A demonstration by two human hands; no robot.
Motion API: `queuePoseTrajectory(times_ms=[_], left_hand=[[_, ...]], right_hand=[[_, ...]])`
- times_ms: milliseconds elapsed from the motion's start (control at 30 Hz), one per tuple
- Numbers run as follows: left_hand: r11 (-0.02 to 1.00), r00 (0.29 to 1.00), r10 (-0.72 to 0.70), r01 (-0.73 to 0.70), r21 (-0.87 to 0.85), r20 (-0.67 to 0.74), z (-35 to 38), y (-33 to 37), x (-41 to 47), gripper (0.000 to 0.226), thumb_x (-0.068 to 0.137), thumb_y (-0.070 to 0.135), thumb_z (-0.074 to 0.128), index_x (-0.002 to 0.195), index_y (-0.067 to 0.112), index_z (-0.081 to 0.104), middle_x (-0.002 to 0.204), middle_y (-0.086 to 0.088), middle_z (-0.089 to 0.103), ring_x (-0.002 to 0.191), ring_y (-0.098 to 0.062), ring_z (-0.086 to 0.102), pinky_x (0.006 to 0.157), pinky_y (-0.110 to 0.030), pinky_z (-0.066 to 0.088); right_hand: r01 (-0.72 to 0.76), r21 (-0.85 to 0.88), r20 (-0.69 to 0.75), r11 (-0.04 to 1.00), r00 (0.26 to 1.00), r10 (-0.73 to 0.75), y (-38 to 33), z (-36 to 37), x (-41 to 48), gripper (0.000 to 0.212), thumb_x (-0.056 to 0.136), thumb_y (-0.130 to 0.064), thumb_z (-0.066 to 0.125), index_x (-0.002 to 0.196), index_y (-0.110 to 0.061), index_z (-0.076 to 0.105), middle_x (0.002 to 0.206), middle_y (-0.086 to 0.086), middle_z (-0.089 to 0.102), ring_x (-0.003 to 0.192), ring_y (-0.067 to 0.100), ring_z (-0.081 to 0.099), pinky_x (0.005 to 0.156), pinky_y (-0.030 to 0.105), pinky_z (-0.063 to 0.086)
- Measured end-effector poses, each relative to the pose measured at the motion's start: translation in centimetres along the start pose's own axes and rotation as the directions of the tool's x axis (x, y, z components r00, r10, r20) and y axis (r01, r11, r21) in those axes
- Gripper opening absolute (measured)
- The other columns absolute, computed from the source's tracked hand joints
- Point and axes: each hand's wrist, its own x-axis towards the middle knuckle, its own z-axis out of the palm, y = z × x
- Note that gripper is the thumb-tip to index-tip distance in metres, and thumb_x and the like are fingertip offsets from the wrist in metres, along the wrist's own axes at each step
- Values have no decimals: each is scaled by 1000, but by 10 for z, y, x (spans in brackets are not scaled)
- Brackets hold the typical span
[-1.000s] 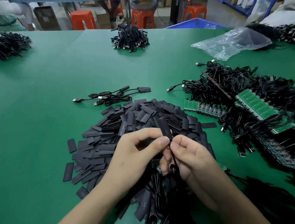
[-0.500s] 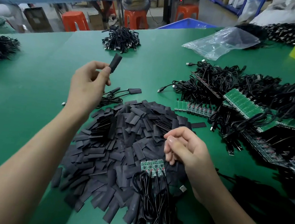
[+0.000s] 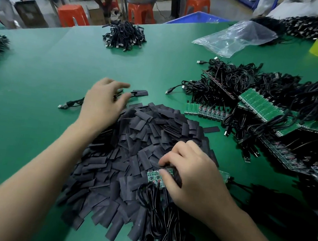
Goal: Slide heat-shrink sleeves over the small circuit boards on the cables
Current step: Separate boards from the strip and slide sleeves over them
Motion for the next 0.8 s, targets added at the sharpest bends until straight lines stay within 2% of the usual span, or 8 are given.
queuePoseTrajectory(times_ms=[133, 200, 367, 467, 533, 633, 700, 800], left_hand=[[990, 995, 94, -90, -112, 29, -10, 37, -74, 13, 94, 38, 66, 92, 28, 74, 83, 10, 64, 74, -11, 58, 72, -32, 47], [988, 987, 90, -73, -134, 131, -18, 48, -107, 25, 92, 53, 61, 84, 31, 71, 70, 15, 66, 65, 0, 59, 64, -29, 48], [981, 949, 155, -114, -159, 274, -34, 60, -153, 42, 87, 73, 44, 94, 42, 72, 86, 26, 68, 83, 3, 65, 76, -33, 55], [966, 961, 150, -92, -242, 234, -37, 63, -169, 35, 85, 69, 53, 101, 45, 73, 93, 27, 68, 90, 3, 66, 79, -26, 53], [926, 965, 139, -47, -374, 222, -40, 65, -175, 29, 86, 63, 57, 104, 47, 73, 91, 25, 72, 88, -1, 69, 75, -19, 52], [821, 966, 119, 33, -570, 229, -40, 67, -172, 15, 92, 52, 65, 99, 45, 77, 84, 15, 76, 78, -4, 71, 69, -14, 52], [786, 990, 22, 69, -614, 140, -38, 69, -166, 10, 90, 43, 70, 94, 38, 78, 78, 8, 74, 66, -5, 67, 63, -12, 49], [736, 979, -46, 168, -656, 199, -34, 72, -156, 24, 77, 46, 71, 95, 32, 77, 81, 3, 72, 67, -15, 65, 62, -17, 49]], right_hand=[[24, -65, 73, 998, 997, -19, -1, 0, -1, 21, 88, -39, 68, 97, -21, 64, 92, -6, 49, 90, 15, 46, 76, 33, 45], [3, -61, 86, 998, 996, 2, 0, -2, 0, 20, 87, -39, 69, 94, -21, 62, 94, -7, 48, 91, 16, 46, 78, 34, 44], [-134, 228, 94, 964, 989, 115, -1, -8, 4, 12, 91, -27, 73, 90, -23, 61, 93, -12, 53, 92, 7, 49, 81, 24, 41], [-276, 506, 163, 817, 961, 224, -1, -11, 4, 11, 92, -23, 71, 87, -25, 62, 73, -19, 59, 71, 0, 55, 66, 13, 39], [-352, 630, 247, 692, 936, 251, -2, -11, 5, 10, 92, -30, 69, 88, -24, 62, 71, -20, 62, 66, -2, 56, 65, 13, 41], [-410, 706, 320, 578, 912, 256, 0, -10, 5, 12, 88, -36, 67, 89, -24, 63, 72, -14, 64, 63, 1, 56, 65, 22, 43], [-415, 737, 339, 533, 910, 239, 0, -11, 6, 11, 89, -35, 67, 91, -24, 64, 74, -14, 66, 65, -1, 58, 67, 24, 43], [-378, 799, 312, 469, 926, 214, 1, -11, 6, 6, 92, -30, 67, 93, -24, 65, 77, -8, 67, 68, 7, 60, 68, 28, 49]])
